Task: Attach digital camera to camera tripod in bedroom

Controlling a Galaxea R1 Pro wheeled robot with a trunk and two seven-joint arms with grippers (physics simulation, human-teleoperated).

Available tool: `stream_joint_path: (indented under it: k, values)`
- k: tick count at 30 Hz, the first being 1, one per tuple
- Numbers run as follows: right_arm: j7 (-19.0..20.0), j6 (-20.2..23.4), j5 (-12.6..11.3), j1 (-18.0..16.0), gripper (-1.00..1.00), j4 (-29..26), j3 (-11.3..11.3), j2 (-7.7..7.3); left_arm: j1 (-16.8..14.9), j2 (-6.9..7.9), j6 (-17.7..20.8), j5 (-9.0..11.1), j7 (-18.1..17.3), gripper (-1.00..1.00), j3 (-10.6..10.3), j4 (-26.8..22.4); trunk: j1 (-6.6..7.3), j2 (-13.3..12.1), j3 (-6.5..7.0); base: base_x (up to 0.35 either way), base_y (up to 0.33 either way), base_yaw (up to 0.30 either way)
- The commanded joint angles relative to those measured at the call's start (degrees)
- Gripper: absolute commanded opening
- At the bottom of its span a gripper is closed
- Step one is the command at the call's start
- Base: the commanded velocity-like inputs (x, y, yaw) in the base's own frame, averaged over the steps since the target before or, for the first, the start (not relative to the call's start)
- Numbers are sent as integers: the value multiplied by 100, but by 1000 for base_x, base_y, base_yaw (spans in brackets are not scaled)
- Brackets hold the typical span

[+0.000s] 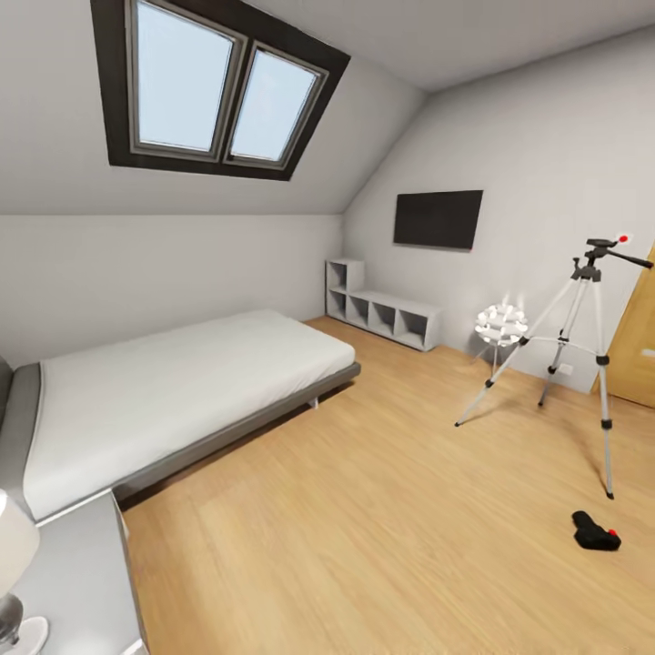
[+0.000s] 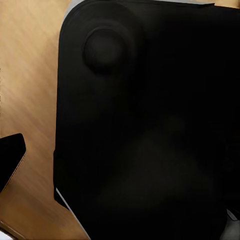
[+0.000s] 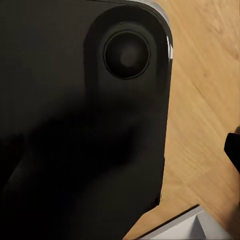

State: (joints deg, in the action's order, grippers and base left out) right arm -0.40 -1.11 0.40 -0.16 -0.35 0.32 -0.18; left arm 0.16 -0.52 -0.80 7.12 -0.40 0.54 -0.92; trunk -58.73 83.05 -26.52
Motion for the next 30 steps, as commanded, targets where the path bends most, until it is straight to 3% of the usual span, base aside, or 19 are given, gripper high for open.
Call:
stream_joint_path:
  k: [1,30]
  values:
    - [-4,-12,4,-2,100,0,3,0,2,-1,-8,55,-4,100,0,-5,0,2,-5,0,0,-296]
    - [1,6,6,-2,100,0,3,2,2,-7,-1,44,-4,100,-9,-5,0,2,-5,0,0,-296]
